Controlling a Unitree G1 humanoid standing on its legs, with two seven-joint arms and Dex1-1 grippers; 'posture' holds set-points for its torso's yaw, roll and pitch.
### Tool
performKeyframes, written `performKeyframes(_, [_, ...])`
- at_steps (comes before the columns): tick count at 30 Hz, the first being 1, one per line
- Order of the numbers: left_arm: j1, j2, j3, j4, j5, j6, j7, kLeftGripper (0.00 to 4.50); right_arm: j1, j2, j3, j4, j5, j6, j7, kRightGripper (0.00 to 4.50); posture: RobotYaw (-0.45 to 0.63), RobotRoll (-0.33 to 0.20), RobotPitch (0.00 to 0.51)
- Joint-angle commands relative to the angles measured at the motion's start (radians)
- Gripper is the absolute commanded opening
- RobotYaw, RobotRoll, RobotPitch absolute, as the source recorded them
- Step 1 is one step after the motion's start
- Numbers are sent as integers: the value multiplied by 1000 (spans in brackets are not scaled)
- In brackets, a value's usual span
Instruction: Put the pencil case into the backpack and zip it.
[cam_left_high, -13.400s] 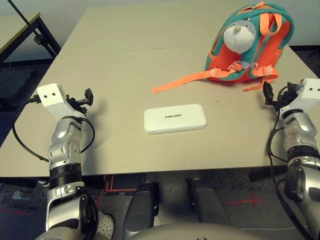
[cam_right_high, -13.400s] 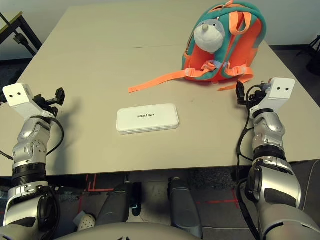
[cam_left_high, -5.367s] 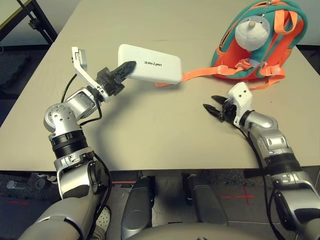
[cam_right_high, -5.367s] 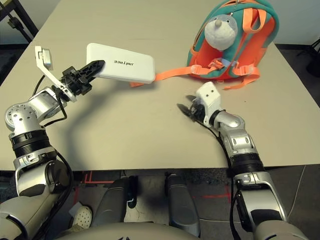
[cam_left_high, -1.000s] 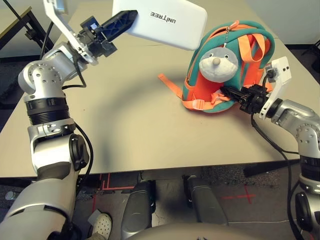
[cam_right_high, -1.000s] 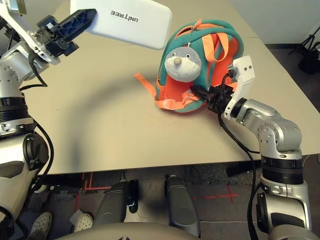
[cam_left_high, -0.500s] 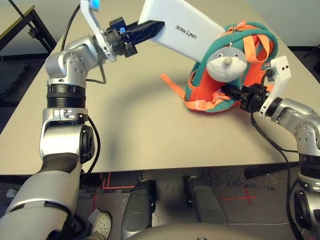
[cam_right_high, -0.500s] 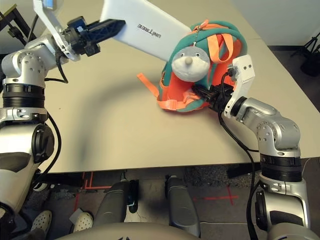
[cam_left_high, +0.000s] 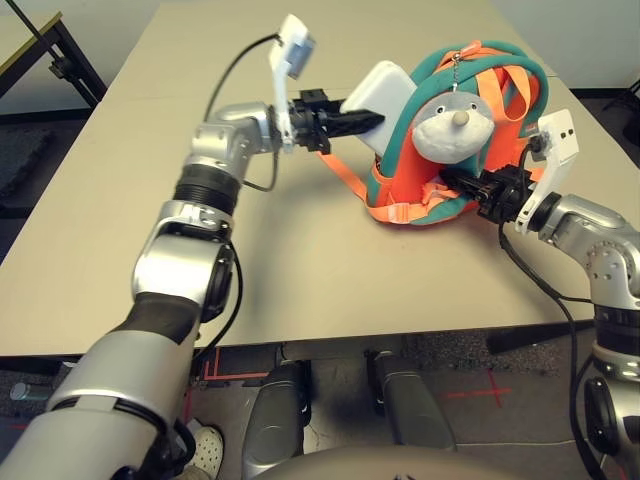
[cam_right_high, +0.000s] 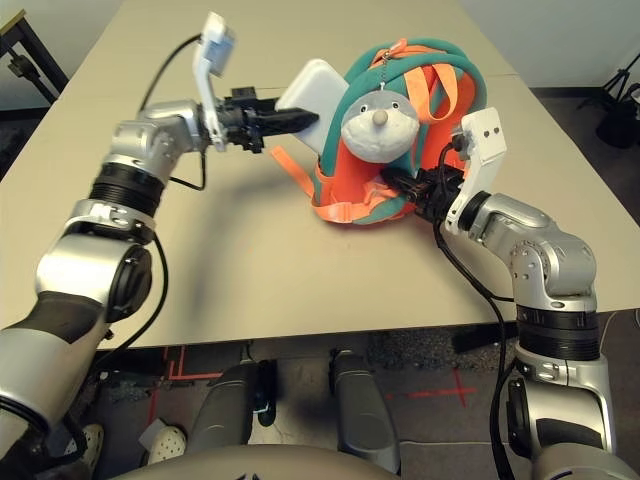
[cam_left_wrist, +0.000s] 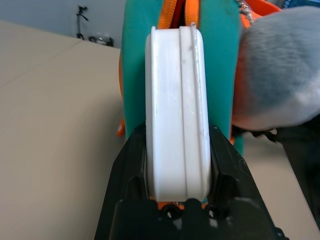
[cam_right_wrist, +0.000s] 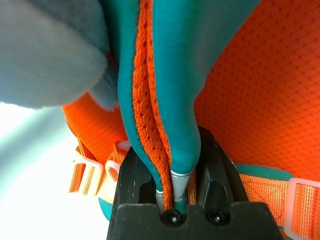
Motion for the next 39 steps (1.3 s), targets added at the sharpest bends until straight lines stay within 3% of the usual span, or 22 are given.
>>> performKeyframes(1, [-6, -45, 12, 70, 51, -83, 106, 1400, 7, 9, 33, -14, -12, 13, -5, 832, -163, 0, 131])
performKeyframes(2, [-9, -46, 26, 73, 45, -82, 114, 1400, 8, 10, 33, -16, -12, 14, -5, 832, -164, 0, 131])
performKeyframes(3, [-14, -43, 44, 67, 31, -69, 119, 2126, 9, 11, 33, -19, -12, 16, -5, 832, -166, 0, 133])
performKeyframes(9, [10, 19, 104, -81, -31, 52, 90, 4413, 16, 12, 33, -25, -13, 17, -7, 832, -167, 0, 143])
performKeyframes(20, [218, 148, 142, -563, -138, 366, 152, 4500, 11, 34, 52, -4, -24, 5, -4, 829, -155, 0, 154])
performKeyframes(23, [249, 160, 150, -602, -160, 413, 176, 3907, 9, 38, 55, 0, -28, 2, -2, 829, -142, 0, 161])
performKeyframes(31, [292, 156, 139, -639, -163, 443, 231, 626, 6, 42, 63, 8, -32, -5, 1, 829, -140, 0, 162])
performKeyframes(33, [285, 149, 130, -623, -158, 436, 232, 32, 4, 42, 63, 10, -33, -6, 1, 829, -143, 0, 161])
performKeyframes(39, [247, 60, 87, -508, -126, 367, 239, 0, 2, 35, 54, 24, -43, -19, 2, 829, -153, 0, 157])
